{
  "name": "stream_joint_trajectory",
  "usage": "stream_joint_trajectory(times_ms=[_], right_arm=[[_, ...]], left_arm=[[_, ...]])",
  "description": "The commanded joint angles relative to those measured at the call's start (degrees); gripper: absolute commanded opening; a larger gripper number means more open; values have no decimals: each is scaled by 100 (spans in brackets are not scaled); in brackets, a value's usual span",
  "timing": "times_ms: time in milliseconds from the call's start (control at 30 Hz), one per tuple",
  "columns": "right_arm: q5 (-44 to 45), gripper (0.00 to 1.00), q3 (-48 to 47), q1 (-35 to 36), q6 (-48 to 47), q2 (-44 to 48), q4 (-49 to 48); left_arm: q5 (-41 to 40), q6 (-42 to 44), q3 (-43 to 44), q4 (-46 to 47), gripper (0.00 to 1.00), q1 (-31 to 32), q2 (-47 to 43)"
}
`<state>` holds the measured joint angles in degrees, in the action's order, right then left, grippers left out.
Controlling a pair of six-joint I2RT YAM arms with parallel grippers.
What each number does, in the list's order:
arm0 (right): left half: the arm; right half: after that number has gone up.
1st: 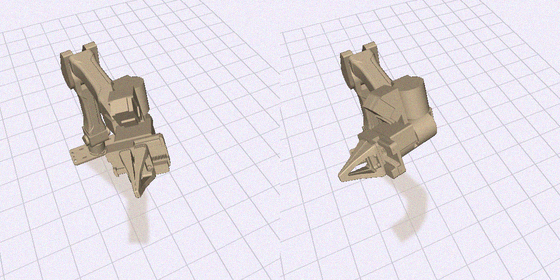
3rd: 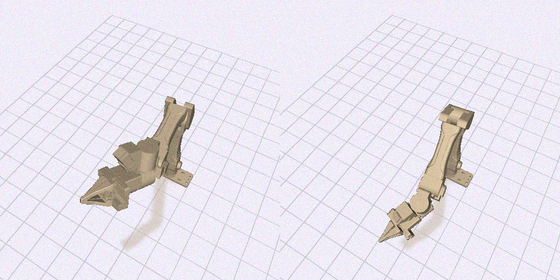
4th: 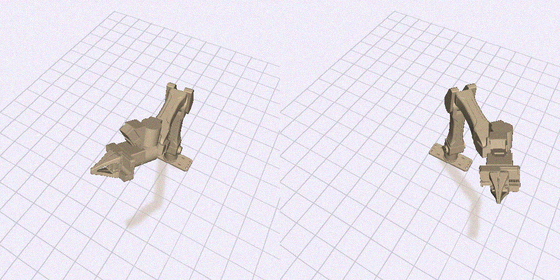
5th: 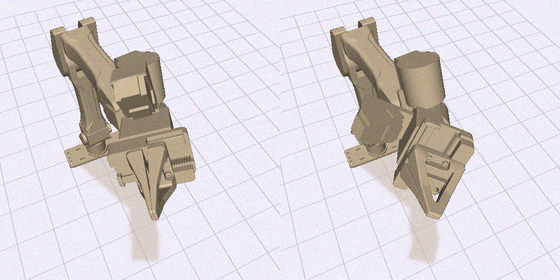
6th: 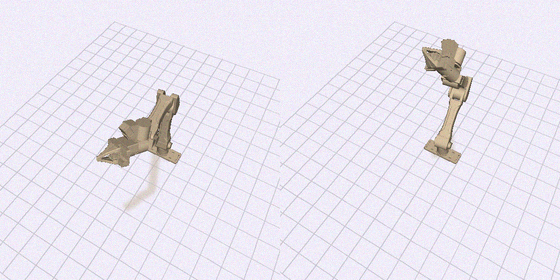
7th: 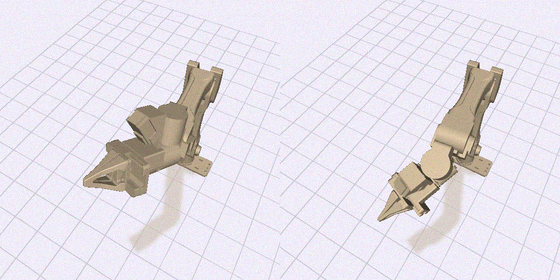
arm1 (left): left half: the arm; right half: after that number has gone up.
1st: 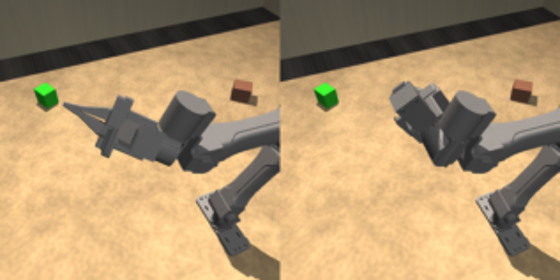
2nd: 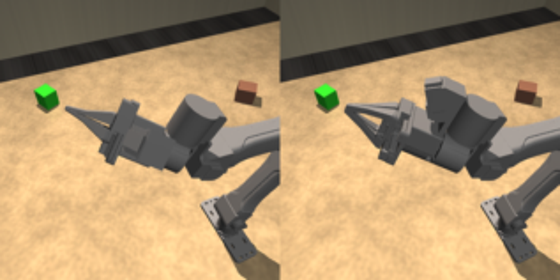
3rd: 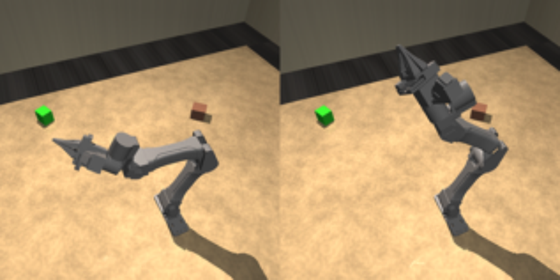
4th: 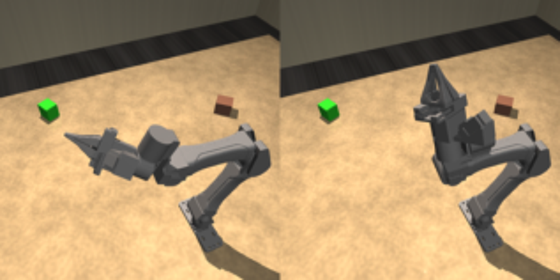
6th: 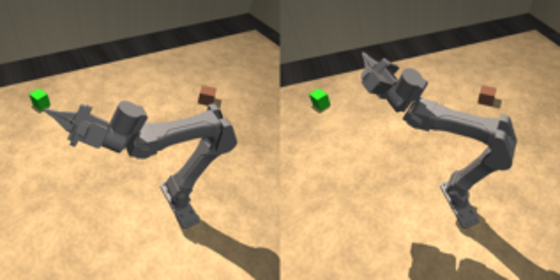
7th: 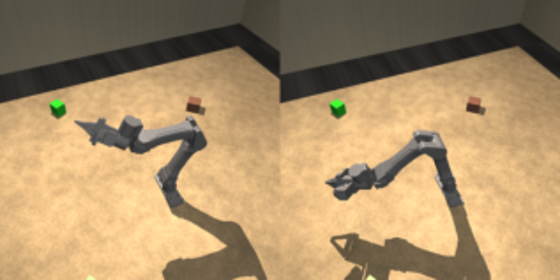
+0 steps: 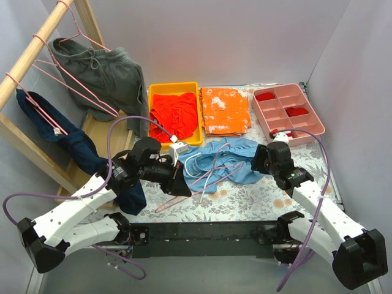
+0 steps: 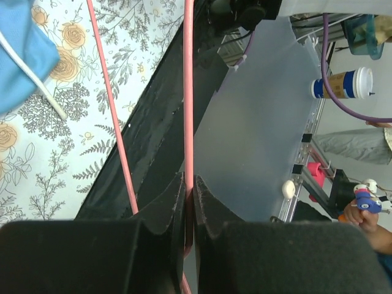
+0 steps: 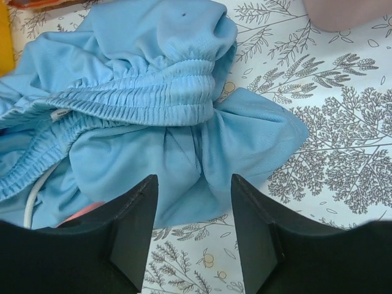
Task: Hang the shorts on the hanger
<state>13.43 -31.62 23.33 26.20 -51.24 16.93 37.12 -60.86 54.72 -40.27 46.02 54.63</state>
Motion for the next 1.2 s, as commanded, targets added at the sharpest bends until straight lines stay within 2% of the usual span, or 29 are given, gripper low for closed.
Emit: stream_joint_trajectory(times_ms=[0,233,467,700,733,833,1033,1167], right_arm=[[397,58,384,13,184,80,-953],[441,52,411,5,70,-763,-2113],[713,49,-81,-48,-105,-1633,-2361],[924,34,-617,-66,-237,-1819,-2054],[924,25,-748,-66,-255,-1845,-1905],[898,11,-951,-66,-255,-1907,-1458],[599,2,-1417,-57,-387,-1907,-903],[485,1,-1619,-57,-466,-1925,-683]], left_arm=[[14,74,-40,159,0,83,-286],[-653,-31,91,265,0,83,-146],[-707,65,162,283,0,83,12],[-715,101,4,739,0,83,232],[-828,92,12,810,0,74,258],[-891,83,47,1117,0,91,460],[-1120,250,188,1425,0,127,890],[-1225,303,171,1566,0,144,1093]])
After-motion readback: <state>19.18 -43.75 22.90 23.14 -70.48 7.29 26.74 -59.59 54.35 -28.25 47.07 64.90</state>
